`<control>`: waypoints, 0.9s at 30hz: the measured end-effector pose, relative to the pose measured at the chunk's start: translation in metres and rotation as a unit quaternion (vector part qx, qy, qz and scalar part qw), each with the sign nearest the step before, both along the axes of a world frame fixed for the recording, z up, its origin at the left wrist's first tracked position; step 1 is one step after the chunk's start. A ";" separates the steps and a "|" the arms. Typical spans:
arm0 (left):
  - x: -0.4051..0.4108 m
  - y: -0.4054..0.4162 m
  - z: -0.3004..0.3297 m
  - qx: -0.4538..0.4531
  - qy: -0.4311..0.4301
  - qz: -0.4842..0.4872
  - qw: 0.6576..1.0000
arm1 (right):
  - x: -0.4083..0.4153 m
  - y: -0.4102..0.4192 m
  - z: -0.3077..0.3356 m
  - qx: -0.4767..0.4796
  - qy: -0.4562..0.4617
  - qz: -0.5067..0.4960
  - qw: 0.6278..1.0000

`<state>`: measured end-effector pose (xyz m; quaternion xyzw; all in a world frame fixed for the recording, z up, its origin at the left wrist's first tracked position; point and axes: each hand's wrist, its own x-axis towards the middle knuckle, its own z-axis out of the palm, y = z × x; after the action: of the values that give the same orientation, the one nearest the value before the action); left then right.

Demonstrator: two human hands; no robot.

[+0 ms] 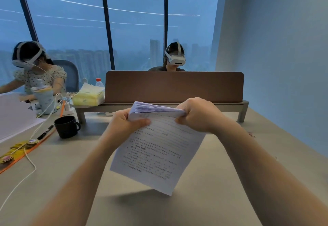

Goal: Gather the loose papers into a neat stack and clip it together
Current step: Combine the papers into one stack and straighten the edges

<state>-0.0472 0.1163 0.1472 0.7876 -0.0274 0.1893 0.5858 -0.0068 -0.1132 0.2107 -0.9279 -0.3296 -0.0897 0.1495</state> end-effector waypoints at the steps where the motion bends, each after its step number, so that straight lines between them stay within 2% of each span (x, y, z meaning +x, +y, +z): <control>1: 0.000 -0.001 -0.003 -0.015 0.005 0.010 1.000 | -0.001 0.002 0.002 -0.011 -0.014 0.006 1.000; 4: -0.004 -0.003 -0.015 -0.071 0.004 0.032 0.997 | 0.004 0.001 0.003 0.003 -0.070 0.011 0.997; 5: -0.006 -0.003 -0.020 -0.095 0.002 0.037 0.995 | 0.006 -0.003 0.001 0.047 -0.089 0.003 0.995; 7: -0.011 -0.003 -0.029 -0.139 -0.005 0.047 0.989 | 0.016 -0.010 -0.011 0.209 -0.096 -0.011 0.973; 9: -0.013 -0.004 -0.036 -0.184 -0.010 0.057 0.981 | 0.025 -0.015 -0.029 0.382 -0.017 -0.024 0.924; 11: -0.015 -0.008 -0.039 -0.223 -0.012 0.062 0.973 | 0.026 -0.017 -0.049 0.510 0.154 -0.002 0.846; 13: -0.014 -0.013 -0.042 -0.242 -0.016 0.062 0.968 | 0.025 -0.017 -0.070 0.560 0.287 0.042 0.776; 16: -0.012 -0.022 -0.046 -0.232 -0.019 0.066 0.970 | 0.017 -0.011 -0.096 0.593 0.321 0.037 0.738; 19: -0.010 -0.031 -0.050 -0.228 -0.017 0.073 0.971 | 0.014 -0.002 -0.109 0.626 0.278 -0.002 0.728; 27: -0.012 -0.048 -0.046 -0.288 -0.021 0.069 0.955 | -0.003 0.020 -0.114 0.624 0.143 -0.003 0.769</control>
<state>-0.0596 0.0680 0.1012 0.5810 0.0704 0.2451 0.7730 -0.0093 -0.0931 0.0969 -0.6338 -0.1730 -0.1425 0.7403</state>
